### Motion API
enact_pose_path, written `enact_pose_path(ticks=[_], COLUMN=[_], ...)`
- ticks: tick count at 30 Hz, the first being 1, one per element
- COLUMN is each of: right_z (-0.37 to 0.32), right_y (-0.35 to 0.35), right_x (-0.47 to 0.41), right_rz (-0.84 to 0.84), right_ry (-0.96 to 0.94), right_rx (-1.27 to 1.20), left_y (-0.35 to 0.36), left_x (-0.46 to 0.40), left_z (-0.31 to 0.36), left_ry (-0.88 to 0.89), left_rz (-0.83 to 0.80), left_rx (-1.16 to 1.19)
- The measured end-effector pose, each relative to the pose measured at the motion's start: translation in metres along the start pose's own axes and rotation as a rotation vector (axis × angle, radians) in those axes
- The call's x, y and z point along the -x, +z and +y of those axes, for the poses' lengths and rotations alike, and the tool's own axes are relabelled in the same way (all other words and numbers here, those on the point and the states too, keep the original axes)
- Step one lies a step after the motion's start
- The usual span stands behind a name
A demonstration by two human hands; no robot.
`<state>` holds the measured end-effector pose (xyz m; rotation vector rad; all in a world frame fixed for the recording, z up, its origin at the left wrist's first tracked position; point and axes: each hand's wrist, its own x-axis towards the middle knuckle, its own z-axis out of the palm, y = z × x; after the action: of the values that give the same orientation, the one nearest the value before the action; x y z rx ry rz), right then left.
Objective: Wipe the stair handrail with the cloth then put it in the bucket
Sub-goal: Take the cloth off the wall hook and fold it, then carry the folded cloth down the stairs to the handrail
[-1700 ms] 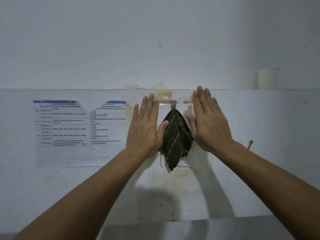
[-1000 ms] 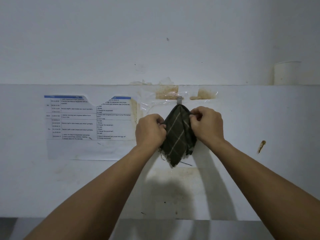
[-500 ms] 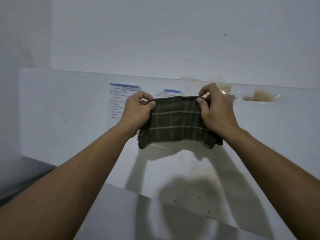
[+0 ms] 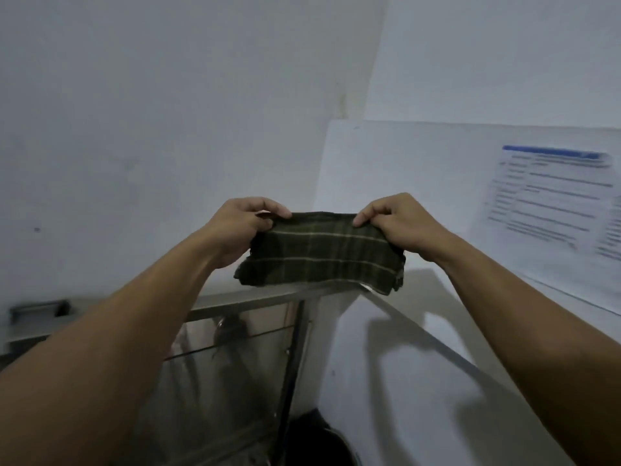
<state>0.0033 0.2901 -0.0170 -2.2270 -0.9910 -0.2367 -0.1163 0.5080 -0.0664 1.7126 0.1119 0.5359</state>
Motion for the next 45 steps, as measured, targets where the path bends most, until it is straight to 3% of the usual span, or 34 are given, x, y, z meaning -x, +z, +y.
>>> enact_pose_path(ticks=[4, 8, 11, 15, 23, 35, 45], right_z=[-0.060, -0.116, -0.162, -0.227, -0.361, -0.611, -0.848], right_y=[0.090, 0.185, 0.260, 0.352, 0.487, 0.568, 0.542], right_x=[-0.041, -0.073, -0.090, -0.102, -0.072, 0.078, 0.151], right_rz=[-0.157, -0.348, -0.393, -0.447, -0.583, -0.823, -0.856], right_ry=[-0.119, -0.370, -0.575, -0.781, -1.196, -1.592, -1.748], right_rx=[-0.058, -0.056, -0.024, -0.048, -0.230, -0.487, -0.596], left_y=[-0.100, -0.188, -0.239, -0.298, -0.365, -0.446, -0.546], left_x=[0.031, 0.070, 0.104, 0.153, 0.277, 0.500, 0.622], left_z=[-0.026, -0.050, -0.067, -0.087, -0.087, -0.020, 0.116], left_ry=[-0.113, -0.229, -0.252, -0.329, -0.622, -1.032, -1.092], left_rz=[0.201, 0.399, 0.530, 0.661, 1.023, 1.379, 1.499], left_rx=[-0.230, -0.401, -0.555, -0.876, -1.071, -1.210, -1.321])
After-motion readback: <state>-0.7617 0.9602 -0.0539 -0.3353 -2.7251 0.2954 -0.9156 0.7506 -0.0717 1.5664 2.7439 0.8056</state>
